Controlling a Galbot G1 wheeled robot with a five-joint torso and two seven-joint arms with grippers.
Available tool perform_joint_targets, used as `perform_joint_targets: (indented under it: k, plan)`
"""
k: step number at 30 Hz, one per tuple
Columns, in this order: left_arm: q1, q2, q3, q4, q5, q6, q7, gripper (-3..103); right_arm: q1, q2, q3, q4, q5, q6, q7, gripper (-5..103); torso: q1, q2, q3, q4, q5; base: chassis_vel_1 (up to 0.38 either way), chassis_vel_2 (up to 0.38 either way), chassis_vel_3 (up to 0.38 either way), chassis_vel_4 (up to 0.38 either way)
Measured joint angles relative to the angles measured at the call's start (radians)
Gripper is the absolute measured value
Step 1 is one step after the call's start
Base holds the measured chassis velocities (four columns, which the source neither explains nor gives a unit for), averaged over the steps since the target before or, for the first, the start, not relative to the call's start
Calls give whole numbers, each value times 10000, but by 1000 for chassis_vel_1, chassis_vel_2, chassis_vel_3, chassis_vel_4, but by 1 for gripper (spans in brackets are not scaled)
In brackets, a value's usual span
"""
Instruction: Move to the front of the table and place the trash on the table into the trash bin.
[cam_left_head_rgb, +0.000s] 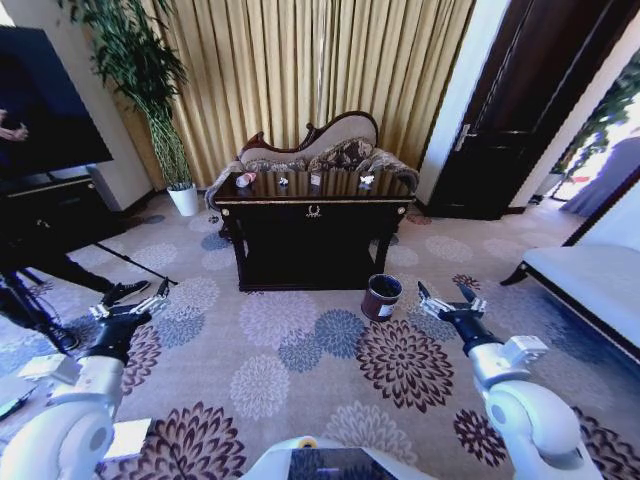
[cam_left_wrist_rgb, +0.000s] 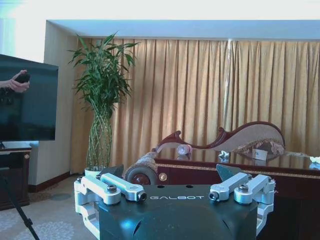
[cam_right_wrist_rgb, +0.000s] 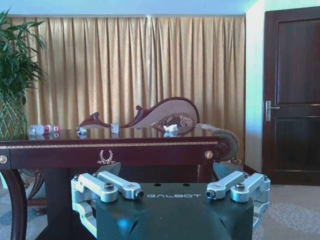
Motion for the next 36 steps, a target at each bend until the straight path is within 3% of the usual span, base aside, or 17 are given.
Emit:
perform_joint_targets:
  k: [36]
  plan:
    - [96,-119,60,108,59,-165,59,100,2,20,-24,-22,75,63,18,100,0,1,0,0,0,0,0,0,0]
